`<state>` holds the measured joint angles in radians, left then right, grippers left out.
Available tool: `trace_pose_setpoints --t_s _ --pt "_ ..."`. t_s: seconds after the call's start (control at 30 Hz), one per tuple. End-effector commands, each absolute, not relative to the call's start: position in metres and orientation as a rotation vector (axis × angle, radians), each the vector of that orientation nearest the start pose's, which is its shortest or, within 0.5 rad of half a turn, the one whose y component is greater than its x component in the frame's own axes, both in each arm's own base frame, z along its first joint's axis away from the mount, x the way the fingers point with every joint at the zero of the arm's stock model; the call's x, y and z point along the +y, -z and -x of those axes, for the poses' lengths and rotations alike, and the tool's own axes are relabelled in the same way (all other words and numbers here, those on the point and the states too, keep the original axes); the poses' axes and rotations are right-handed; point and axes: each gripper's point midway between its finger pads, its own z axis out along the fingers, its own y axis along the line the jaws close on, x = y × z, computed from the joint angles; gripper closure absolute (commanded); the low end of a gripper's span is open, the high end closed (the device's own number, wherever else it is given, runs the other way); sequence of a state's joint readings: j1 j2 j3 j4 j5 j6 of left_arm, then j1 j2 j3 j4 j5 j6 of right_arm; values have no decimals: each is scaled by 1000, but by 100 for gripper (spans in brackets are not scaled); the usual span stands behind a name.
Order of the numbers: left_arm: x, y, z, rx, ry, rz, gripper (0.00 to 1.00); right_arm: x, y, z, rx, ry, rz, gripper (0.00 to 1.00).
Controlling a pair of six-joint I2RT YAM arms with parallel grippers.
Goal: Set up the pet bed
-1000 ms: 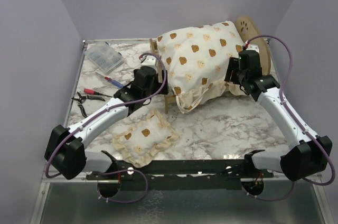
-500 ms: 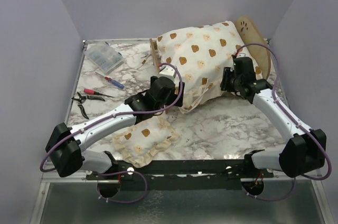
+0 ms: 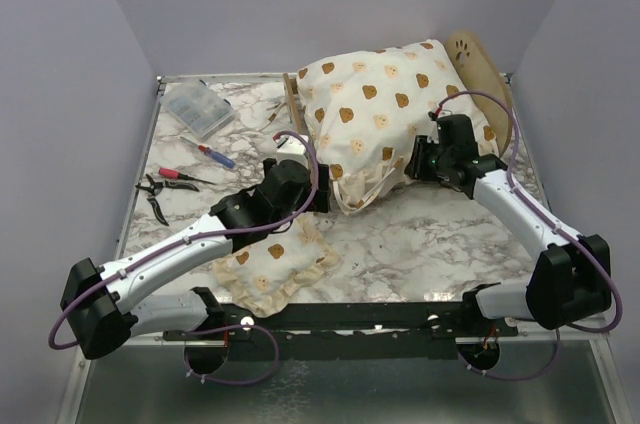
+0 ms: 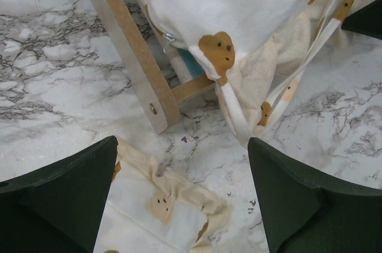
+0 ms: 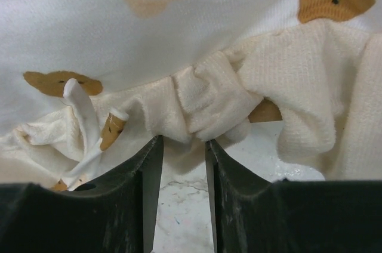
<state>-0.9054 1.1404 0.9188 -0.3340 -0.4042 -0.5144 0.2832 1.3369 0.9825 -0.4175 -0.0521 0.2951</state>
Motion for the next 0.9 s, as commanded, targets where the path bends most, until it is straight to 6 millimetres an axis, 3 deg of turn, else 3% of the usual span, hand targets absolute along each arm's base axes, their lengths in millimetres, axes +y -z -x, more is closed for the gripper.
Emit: trace_pose_setpoints --t_s 0.0,0.17,0.3,0.47,0.57,0.6,0.67,0.87 --pt "-237 -195 -249 2113 437 -131 9 132 -129 -336 2381 -416 25 66" --pt "-239 -193 -248 2120 449 -131 9 137 -120 -332 2400 -456 23 80" --pt "-240 -193 -248 2121 448 -140 9 141 -121 -330 2397 -497 14 99" --pt "-238 -194 -248 2117 444 -138 9 149 -137 -322 2370 -570 11 99" --pt "-237 -193 -247 2117 442 -135 9 141 -144 -319 2348 -526 9 99" --pt "-237 -193 -247 2116 444 -136 9 138 -145 -318 2345 -507 11 98" --pt "-236 -193 -246 2115 446 -135 9 135 -147 -316 2337 -490 23 78" --pt "-233 -193 -246 2109 440 -128 9 135 -145 -318 2316 -469 36 47"
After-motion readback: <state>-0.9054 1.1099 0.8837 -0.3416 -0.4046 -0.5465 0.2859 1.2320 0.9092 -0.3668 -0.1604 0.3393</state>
